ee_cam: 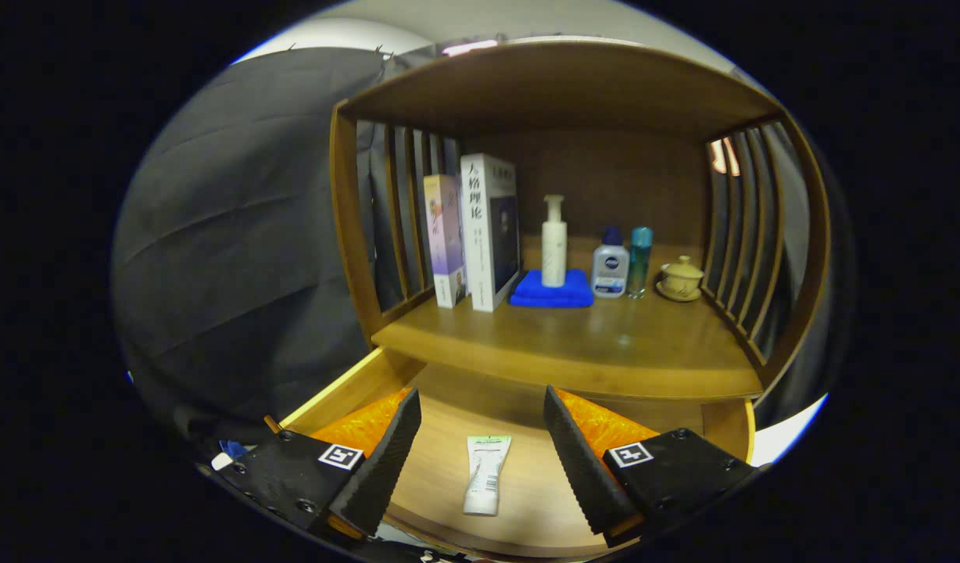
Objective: Pull open the drawer, take out the items inside it, and place them on the countertop above the cabinet.
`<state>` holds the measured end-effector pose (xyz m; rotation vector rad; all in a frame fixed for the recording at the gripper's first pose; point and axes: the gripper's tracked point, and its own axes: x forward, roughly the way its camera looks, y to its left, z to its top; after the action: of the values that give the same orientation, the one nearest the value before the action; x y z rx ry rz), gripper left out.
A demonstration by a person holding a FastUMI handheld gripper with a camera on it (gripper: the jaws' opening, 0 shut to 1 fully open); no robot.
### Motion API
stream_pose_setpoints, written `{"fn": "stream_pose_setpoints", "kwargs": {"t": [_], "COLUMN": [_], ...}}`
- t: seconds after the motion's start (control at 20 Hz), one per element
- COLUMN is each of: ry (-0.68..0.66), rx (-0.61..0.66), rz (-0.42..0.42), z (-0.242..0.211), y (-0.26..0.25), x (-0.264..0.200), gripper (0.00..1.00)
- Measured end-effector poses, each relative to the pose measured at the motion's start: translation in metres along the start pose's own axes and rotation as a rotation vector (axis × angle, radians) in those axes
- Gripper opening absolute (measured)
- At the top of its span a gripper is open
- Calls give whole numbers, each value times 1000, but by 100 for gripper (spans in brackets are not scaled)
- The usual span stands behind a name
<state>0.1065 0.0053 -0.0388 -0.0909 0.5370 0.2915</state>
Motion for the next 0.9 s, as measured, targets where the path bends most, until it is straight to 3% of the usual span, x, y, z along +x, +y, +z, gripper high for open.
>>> {"fn": "stream_pose_setpoints", "kwargs": {"t": [0.3,0.5,0.9], "ry": [198,309,521], "rx": [-118,-109,-247], "rz": [49,94,149], "z": [-26,-53,-109], "y": [0,6,-9], "x": [46,67,83], "gripper": [98,98,98]}}
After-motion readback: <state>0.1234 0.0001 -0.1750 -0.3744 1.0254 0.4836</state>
